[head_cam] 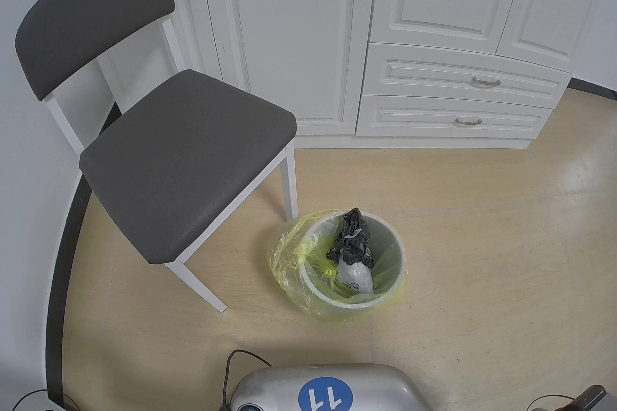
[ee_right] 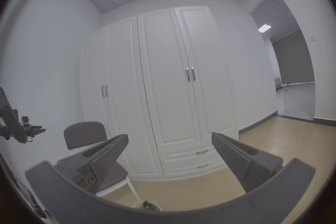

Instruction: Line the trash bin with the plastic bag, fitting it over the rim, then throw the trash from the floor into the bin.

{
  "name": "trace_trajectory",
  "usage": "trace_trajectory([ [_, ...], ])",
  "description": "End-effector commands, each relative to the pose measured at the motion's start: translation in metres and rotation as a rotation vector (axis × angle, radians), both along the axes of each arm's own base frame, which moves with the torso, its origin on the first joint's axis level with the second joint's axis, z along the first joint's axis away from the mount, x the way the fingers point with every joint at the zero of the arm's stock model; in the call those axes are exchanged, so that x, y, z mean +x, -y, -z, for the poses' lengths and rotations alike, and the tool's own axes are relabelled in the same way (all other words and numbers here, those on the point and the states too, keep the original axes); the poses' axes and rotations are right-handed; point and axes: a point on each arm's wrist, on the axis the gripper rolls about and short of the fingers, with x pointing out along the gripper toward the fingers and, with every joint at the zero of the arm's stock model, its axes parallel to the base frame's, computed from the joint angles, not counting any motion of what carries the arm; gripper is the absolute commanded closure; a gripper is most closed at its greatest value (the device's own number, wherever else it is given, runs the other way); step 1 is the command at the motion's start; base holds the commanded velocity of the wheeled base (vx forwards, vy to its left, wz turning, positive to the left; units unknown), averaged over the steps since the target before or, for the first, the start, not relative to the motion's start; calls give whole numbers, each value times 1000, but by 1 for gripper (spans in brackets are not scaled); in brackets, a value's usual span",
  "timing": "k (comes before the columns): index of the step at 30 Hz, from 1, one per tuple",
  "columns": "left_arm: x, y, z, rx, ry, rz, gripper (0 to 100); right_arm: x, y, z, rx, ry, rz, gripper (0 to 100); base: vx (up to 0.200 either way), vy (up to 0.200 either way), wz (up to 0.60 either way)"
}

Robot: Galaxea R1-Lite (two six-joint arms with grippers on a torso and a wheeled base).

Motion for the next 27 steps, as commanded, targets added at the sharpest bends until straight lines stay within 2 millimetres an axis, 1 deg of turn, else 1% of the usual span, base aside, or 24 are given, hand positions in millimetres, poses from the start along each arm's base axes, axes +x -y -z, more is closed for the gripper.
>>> trace_trajectory([
  [1, -48, -6, -10, 14, 95, -28, 0, -57, 1, 8, 2, 163, -5, 0, 0, 0, 0],
  [3, -71, -9, -8, 80, 128, -57, 0, -80, 1, 18, 0, 209, -3, 0, 0, 0, 0],
  [7, -91, -11, -11, 92, 188, -71, 0, -105, 1, 32, -1, 260, -6, 0, 0, 0, 0],
  [8, -91, -11, -11, 92, 188, -71, 0, -105, 1, 32, -1, 260, -6, 0, 0, 0, 0],
  [9, -99, -12, -12, 91, 201, -74, 0, -116, 2, 39, -2, 284, -9, 0, 0, 0, 0],
  [13, -119, -13, -10, 97, 201, -84, 0, -134, 2, 52, -9, 320, -10, 0, 0, 0, 0],
  [16, -132, -14, -8, 99, 196, -83, 0, -141, 3, 64, -17, 326, -6, 0, 0, 0, 0],
  [17, -134, -14, -7, 99, 194, -83, 0, -141, 3, 65, -17, 326, -6, 0, 0, 0, 0],
  [18, -141, -15, -6, 99, 202, -80, 0, -142, 2, 69, -18, 323, -2, 0, 0, 0, 0],
  [19, -141, -15, -6, 99, 202, -80, 0, -142, 2, 69, -18, 323, -2, 0, 0, 0, 0],
  [20, -148, -16, -2, 100, 199, -79, 0, -147, 1, 73, -16, 337, -4, 0, 0, 0, 0],
  [22, -156, -16, 3, 102, 194, -83, 0, -146, 0, 77, -14, 334, 1, 0, 0, 0, 0],
  [27, -170, -12, 12, 108, 180, -124, 0, -142, 0, 79, 3, 318, 5, 0, 0, 0, 0],
])
